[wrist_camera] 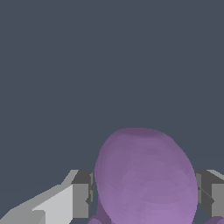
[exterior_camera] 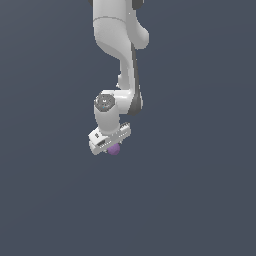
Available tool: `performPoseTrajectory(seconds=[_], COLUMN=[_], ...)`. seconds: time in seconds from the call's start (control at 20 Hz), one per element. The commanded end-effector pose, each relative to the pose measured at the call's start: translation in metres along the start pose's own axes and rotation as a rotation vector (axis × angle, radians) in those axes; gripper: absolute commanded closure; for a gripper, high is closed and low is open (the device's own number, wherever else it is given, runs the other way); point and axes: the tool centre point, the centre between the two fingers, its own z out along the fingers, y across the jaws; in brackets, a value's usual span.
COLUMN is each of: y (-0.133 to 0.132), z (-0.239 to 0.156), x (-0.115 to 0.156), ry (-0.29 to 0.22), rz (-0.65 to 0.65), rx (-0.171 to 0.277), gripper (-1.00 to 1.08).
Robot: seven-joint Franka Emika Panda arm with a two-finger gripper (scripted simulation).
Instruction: Pick up the object and move it to a goal position.
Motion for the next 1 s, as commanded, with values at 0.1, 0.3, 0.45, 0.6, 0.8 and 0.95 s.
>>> performPoseTrajectory(seconds=[0.1, 0.3, 0.45, 0.6, 0.8, 0.95], y=[-0.006, -0.016, -0.026, -0.039, -0.059, -0.076], z=[-0.012, -0.031, -0.051, -0.076, -0.116, -0.149], x=[0.002, 0.004, 0.007, 0.011, 0.016, 0.021], ry=[0.001, 0.0, 0.0, 0.0, -0.001, -0.001], rz=[0.0, -0.001, -0.001, -0.001, -0.001, -0.002], rx=[-0.001, -0.001, -0.001, -0.001, -0.002, -0.002], gripper=[1.08, 1.08, 1.08, 1.08, 1.08, 1.08])
